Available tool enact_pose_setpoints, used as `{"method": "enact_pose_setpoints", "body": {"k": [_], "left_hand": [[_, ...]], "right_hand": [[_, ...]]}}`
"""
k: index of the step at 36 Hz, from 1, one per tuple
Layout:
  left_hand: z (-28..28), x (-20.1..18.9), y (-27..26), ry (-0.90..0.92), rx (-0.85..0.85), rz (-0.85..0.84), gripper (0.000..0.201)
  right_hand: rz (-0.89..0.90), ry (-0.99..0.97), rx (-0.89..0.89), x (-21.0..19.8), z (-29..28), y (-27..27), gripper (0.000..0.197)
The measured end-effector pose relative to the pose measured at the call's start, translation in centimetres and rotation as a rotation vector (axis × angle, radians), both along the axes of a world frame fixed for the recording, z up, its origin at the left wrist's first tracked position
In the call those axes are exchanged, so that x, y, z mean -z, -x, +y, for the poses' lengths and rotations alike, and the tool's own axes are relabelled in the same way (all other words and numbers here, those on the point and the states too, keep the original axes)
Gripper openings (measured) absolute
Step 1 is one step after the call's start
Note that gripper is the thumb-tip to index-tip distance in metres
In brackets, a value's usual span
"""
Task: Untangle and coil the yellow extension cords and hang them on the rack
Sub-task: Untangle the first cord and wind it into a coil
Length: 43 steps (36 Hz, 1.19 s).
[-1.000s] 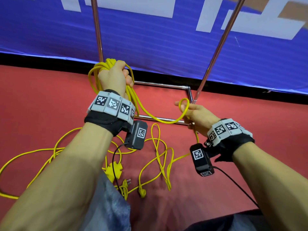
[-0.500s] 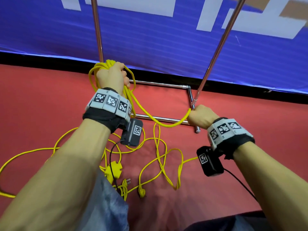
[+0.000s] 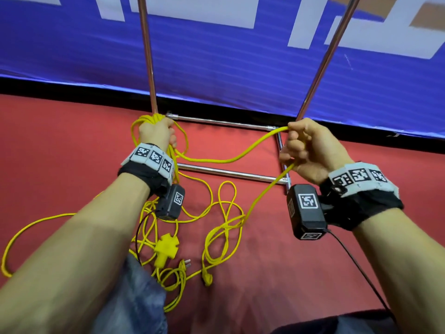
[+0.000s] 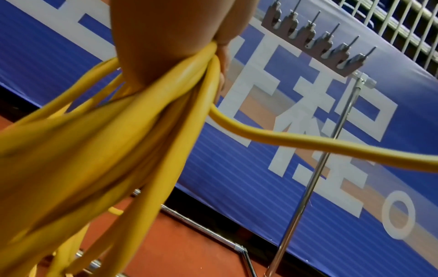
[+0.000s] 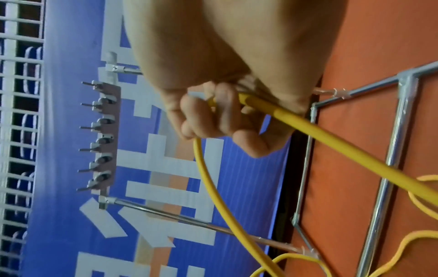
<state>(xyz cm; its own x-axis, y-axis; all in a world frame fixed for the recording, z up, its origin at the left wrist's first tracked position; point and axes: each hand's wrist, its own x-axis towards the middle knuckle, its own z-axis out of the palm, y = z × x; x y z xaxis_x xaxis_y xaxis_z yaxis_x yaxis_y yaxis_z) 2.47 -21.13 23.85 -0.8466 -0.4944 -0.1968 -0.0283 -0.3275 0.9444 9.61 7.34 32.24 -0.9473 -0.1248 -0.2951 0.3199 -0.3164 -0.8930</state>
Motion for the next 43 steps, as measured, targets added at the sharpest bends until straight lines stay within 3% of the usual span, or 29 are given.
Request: {"method": "enact_pose_setpoints", "body": {"k": [6, 9, 12, 16, 18, 21, 26, 32, 35, 38, 42, 43], "left_hand": [[1.2, -0.4, -0.5, 0.057, 0.103, -0.028, 0.035], [2.1, -1.0, -0.8, 0.086, 0.168, -0.008, 0.034], [3.6, -1.5, -1.5, 0.163, 0.28, -0.015, 0.03], [5.3, -2.3, -2.7, 0.181, 0.421, 0.034, 0.026], [6.0, -2.7, -3.2, 0.139, 0.473, 0.052, 0.026], [7.1, -3.0, -3.9, 0.092, 0.542, 0.063, 0.028], [9.2, -2.8, -5.0, 0.053, 0.575, 0.038, 0.026], [9.9, -3.1, -5.8, 0.002, 0.528, -0.007, 0.03], [9.8, -3.1, -5.9, 0.021, 0.522, -0.061, 0.036], [9.3, -3.3, -5.6, -0.017, 0.478, -0.107, 0.033], [7.6, -3.8, -5.1, -0.031, 0.397, -0.099, 0.017], [7.0, -3.8, -4.7, -0.054, 0.36, -0.084, 0.02]], "right_hand": [[0.011, -0.211, 0.356, 0.8, -0.1, 0.7, 0.012], [0.03, -0.185, 0.604, 1.3, -0.1, 0.9, 0.017], [0.074, -0.174, 0.691, 1.3, -0.9, 1.0, 0.02], [0.088, -0.344, 0.569, 2.1, -1.4, 1.7, 0.022], [0.062, -0.451, 0.433, 2.9, -1.9, 1.9, 0.01], [0.107, -0.588, 0.346, 3.7, -3.9, 1.6, 0.021], [0.152, -0.469, 0.052, 2.9, -7.6, 0.5, 0.031], [0.438, -0.922, -0.182, 3.8, -7.6, -0.4, 0.027], [0.559, -1.043, -0.258, 3.9, -7.6, -1.4, 0.025], [0.574, -1.032, -0.316, 4.0, -8.0, -2.0, 0.019], [0.411, -0.82, -0.296, 4.6, -8.1, -2.4, 0.048], [0.374, -0.782, -0.283, 4.6, -7.8, -2.4, 0.046]]}}
